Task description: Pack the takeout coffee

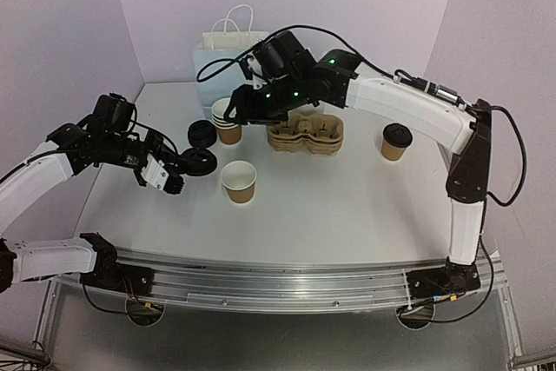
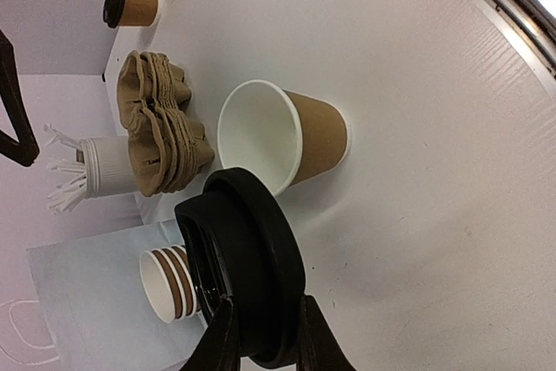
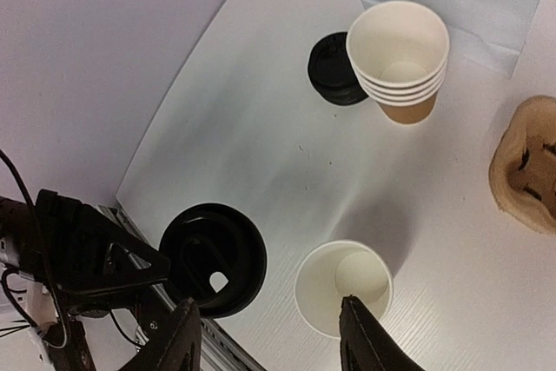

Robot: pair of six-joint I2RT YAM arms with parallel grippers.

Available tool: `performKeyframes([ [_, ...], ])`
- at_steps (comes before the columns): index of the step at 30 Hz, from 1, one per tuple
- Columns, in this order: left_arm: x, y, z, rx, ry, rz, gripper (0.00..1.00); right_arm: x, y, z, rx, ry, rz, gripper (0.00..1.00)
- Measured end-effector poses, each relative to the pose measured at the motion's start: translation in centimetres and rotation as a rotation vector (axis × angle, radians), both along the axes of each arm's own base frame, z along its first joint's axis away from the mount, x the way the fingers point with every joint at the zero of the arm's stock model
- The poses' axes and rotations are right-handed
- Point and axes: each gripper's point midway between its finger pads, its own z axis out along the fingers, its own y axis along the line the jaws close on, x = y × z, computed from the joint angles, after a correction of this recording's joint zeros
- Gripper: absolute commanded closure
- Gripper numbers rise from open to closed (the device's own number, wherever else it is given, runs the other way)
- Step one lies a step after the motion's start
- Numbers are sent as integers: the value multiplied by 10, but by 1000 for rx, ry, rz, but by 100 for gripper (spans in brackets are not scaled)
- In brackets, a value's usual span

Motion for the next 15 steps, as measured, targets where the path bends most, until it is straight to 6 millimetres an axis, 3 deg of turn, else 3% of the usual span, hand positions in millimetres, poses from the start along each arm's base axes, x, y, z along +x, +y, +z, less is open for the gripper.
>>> performKeyframes([
  [7,14,-15,0,-22,-153,-75,83,-23,5,-36,-72,160,-67,55],
  [15,21,-27,-9,-6,-240,-128,83,-17,23,-52,-46,255,-149,62],
])
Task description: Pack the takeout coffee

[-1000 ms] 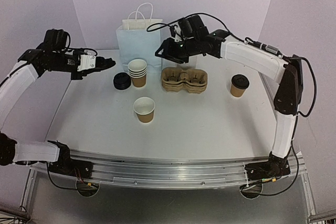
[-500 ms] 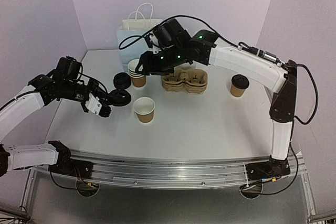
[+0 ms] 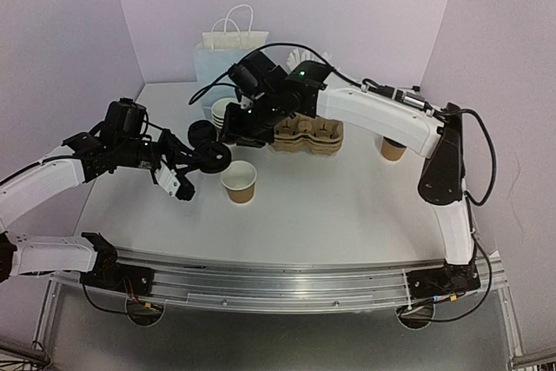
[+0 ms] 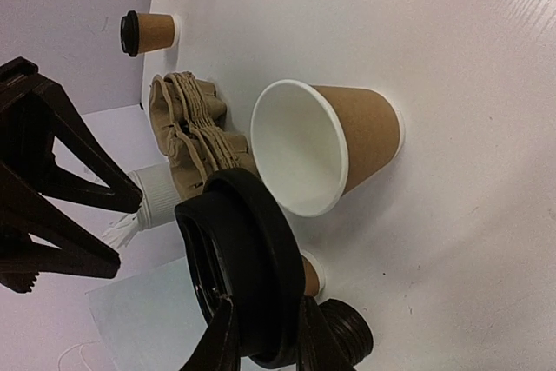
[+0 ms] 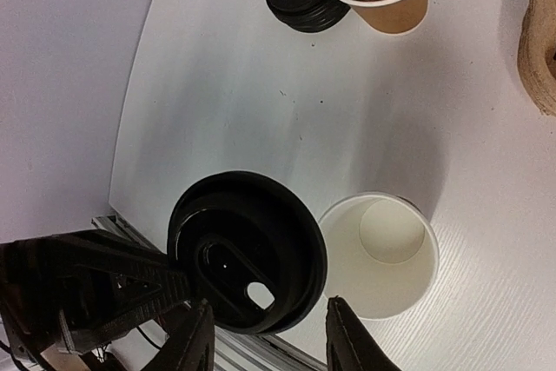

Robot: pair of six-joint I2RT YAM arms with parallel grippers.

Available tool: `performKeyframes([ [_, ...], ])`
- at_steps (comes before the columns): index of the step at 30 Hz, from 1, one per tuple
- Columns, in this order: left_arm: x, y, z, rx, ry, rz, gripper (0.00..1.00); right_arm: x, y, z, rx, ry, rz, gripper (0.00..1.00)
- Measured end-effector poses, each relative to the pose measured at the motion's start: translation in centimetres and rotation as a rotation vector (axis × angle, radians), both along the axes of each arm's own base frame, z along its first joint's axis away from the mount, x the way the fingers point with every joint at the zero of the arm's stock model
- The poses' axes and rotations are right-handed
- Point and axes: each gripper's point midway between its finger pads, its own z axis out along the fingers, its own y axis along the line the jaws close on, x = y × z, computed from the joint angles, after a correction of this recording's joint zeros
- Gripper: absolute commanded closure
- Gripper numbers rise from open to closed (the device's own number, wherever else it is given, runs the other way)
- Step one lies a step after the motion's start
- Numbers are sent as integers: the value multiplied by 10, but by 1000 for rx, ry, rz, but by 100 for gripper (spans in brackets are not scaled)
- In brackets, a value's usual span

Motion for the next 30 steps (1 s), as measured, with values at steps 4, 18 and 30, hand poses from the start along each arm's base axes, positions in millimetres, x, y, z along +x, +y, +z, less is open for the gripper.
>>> performKeyframes([
  [4,5,-5,1,3,-36,-11,83,-2,4,-5,9,43,-23,62],
  [18,10,-12,-6,20,-51,-18,83,-5,3,-29,-36,96,-71,79],
  [30,12,-15,-15,61,-63,-19,84,0,1,-52,-86,97,-90,89],
])
